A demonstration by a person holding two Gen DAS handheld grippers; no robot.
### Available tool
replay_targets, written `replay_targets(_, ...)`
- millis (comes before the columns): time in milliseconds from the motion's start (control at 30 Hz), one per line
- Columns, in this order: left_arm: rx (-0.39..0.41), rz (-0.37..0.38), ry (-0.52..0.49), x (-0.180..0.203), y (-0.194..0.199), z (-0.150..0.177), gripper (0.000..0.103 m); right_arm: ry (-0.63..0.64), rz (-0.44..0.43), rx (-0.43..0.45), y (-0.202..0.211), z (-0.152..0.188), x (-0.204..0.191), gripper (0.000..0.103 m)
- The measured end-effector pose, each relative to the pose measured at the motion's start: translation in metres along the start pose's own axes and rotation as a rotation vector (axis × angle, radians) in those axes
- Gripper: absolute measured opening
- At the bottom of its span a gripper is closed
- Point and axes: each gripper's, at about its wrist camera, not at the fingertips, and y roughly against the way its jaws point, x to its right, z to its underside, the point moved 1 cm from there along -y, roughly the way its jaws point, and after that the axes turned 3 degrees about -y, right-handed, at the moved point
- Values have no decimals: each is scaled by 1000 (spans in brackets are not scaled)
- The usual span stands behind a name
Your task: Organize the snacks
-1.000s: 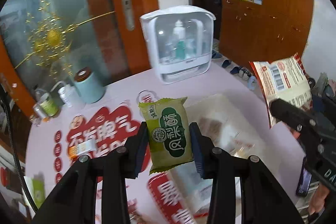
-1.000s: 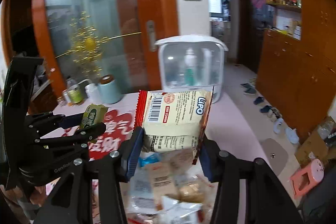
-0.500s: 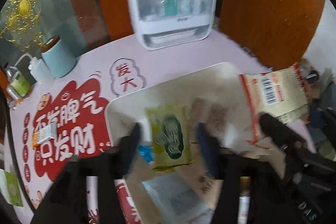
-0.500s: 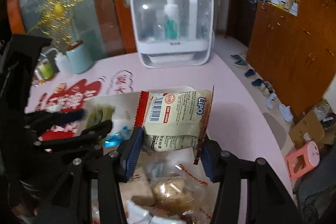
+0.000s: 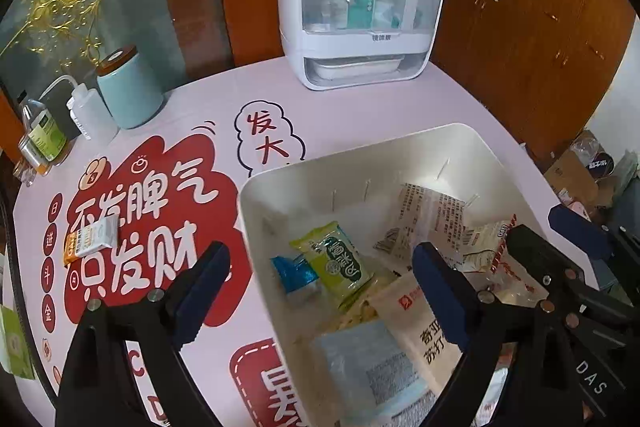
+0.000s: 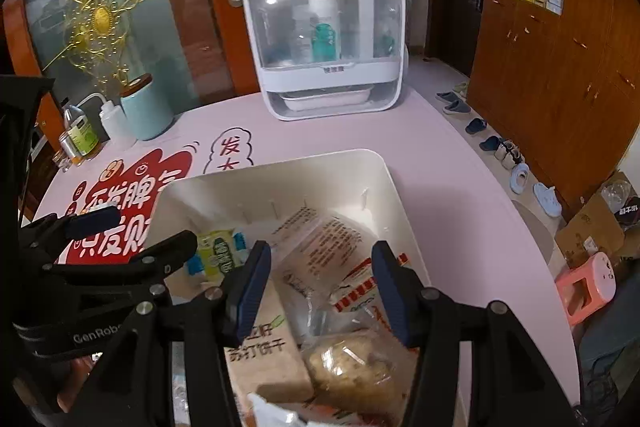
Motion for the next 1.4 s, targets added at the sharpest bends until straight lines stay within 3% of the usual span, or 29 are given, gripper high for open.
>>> replay_targets(400, 88, -42, 39, -43, 84, 28, 97, 106, -12, 52, 68, 7, -61, 53)
replay_targets(567, 135, -65, 50, -71, 134, 49, 97, 184, -29, 92, 108, 15, -99, 53)
replay_targets(633, 171, -92, 48, -87, 159, 60, 102, 220, -50, 113, 126, 19, -118, 54)
replay_targets(800, 224, -150, 76, -128, 207, 85, 102, 285, -92, 176, 159, 30, -157, 78)
replay_targets(933, 245, -199, 129, -168, 232, 109, 102, 358, -120, 204, 170, 45, -190, 79)
replay_targets(1133, 197, -258, 201, -220, 232, 152, 102, 440, -177, 117, 145, 80, -227, 79)
replay_targets(1400, 95, -304, 241, -257, 204, 179, 102, 478, -223, -110, 68, 130, -254, 78)
